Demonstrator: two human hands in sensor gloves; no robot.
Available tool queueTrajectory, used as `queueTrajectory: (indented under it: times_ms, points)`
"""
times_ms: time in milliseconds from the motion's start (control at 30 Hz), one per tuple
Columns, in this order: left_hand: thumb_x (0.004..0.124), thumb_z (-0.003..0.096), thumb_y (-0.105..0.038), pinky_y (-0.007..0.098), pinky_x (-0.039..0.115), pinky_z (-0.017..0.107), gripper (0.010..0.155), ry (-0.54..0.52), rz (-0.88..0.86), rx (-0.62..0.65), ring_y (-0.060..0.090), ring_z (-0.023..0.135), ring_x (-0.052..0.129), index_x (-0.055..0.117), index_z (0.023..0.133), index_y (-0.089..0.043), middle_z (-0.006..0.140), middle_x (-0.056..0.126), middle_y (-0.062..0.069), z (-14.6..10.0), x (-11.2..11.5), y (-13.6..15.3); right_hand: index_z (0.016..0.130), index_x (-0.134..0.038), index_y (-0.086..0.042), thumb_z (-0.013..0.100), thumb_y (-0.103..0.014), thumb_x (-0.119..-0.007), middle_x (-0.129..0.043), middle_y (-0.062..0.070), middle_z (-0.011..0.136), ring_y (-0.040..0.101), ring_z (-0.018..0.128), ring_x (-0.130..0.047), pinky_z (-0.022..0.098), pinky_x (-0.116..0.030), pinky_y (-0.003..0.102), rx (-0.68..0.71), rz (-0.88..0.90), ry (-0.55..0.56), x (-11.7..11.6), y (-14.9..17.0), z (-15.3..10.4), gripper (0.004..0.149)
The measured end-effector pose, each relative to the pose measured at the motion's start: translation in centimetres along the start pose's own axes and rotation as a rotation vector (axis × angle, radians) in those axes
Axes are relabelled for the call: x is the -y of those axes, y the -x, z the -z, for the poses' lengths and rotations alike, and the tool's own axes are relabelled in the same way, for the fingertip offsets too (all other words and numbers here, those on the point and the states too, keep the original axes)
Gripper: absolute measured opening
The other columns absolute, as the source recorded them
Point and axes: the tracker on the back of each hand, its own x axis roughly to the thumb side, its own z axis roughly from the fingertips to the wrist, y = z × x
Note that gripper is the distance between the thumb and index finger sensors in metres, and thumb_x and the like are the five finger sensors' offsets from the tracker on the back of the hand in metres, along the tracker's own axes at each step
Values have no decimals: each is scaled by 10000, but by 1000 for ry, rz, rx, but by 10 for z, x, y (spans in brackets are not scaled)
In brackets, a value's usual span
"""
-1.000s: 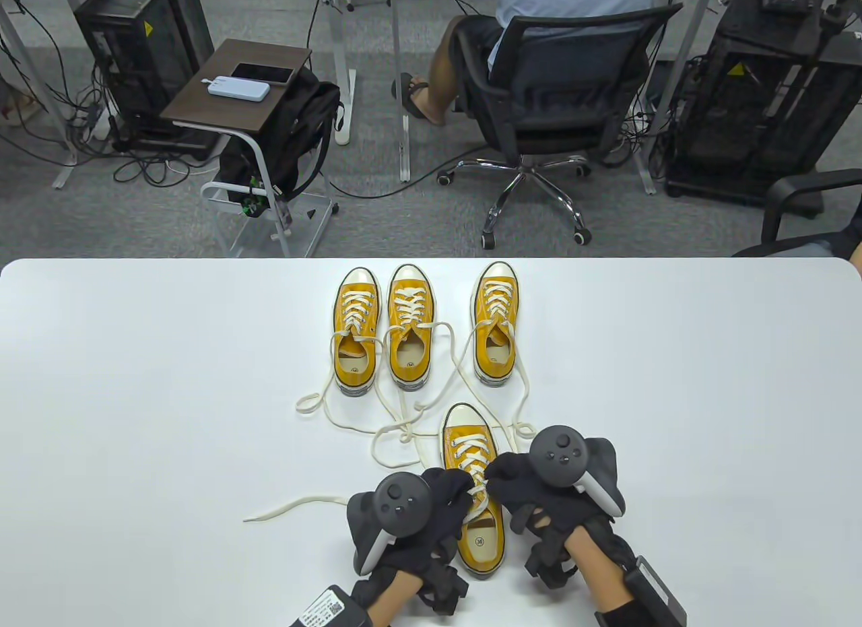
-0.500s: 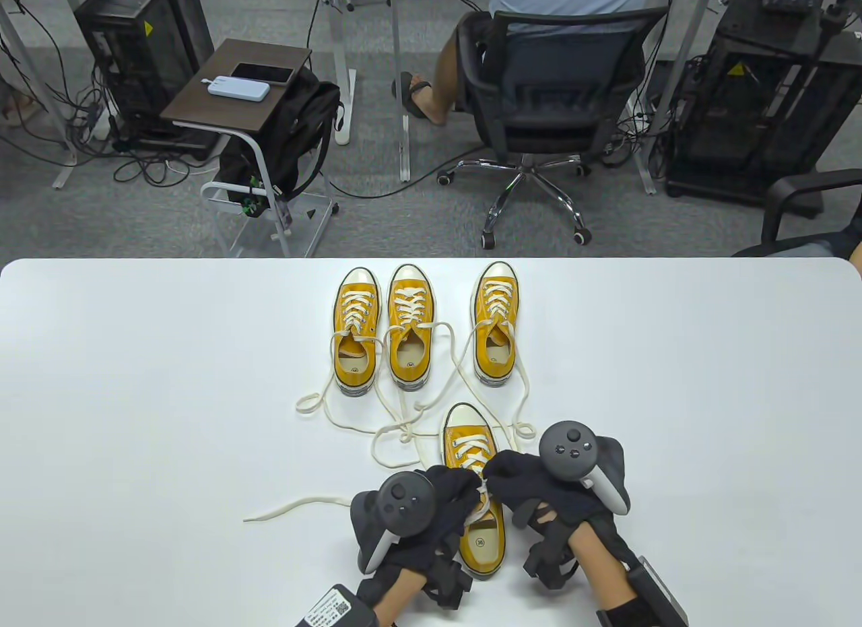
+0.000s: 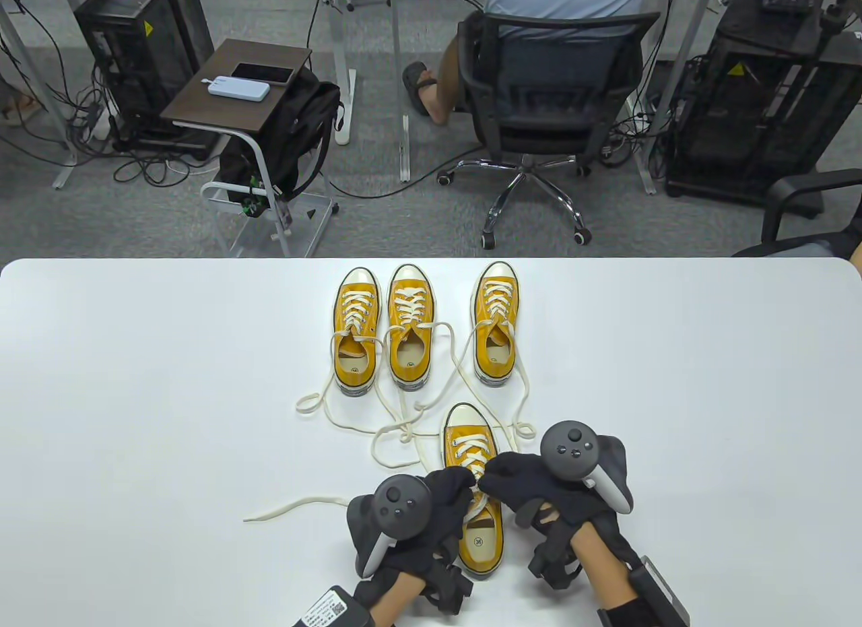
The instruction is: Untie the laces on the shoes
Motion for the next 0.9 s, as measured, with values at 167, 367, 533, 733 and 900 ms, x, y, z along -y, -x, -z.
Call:
queueTrajectory:
  times_ms: [167,367,533,733,900]
  points:
    - [780,473,-355,547,790,508,377,-20,28,-25,371,688,966,857,841,-339,811,979,44,-1,0,1,756,-855,-159,433,-388,-851,-977,128,645,402,509,-990,403,-790,569,17,0,-2,3,-2,-1,395]
    - [777,476,-393,558,774,517,459,-46,23,1,384,706,950,822,915,-267,863,955,74,-3,-2,-2,787,-798,-145,450,-361,-835,-945,159,707,402,531,-983,408,-788,565,33,12,-17,3,-5,-3,403]
    - [825,451,-432,570,753,539,466,-16,83,50,380,712,935,898,898,-319,847,964,44,-1,3,-9,799,-766,-147,454,-342,-840,-920,163,725,402,550,-970,418,-782,566,38,0,-27,1,-9,-3,403]
    - [826,453,-391,556,785,510,376,-77,96,51,341,639,983,919,812,-325,727,996,16,-2,-4,-7,792,-766,-161,451,-355,-842,-919,158,733,405,556,-969,419,-781,566,39,6,-5,6,-7,-4,400]
    - [781,476,-381,557,779,510,398,-41,47,-21,371,688,961,854,849,-262,806,958,49,-2,-1,3,775,-759,-173,441,-342,-866,-911,161,753,409,575,-966,422,-783,564,50,-75,-22,3,-11,-6,390]
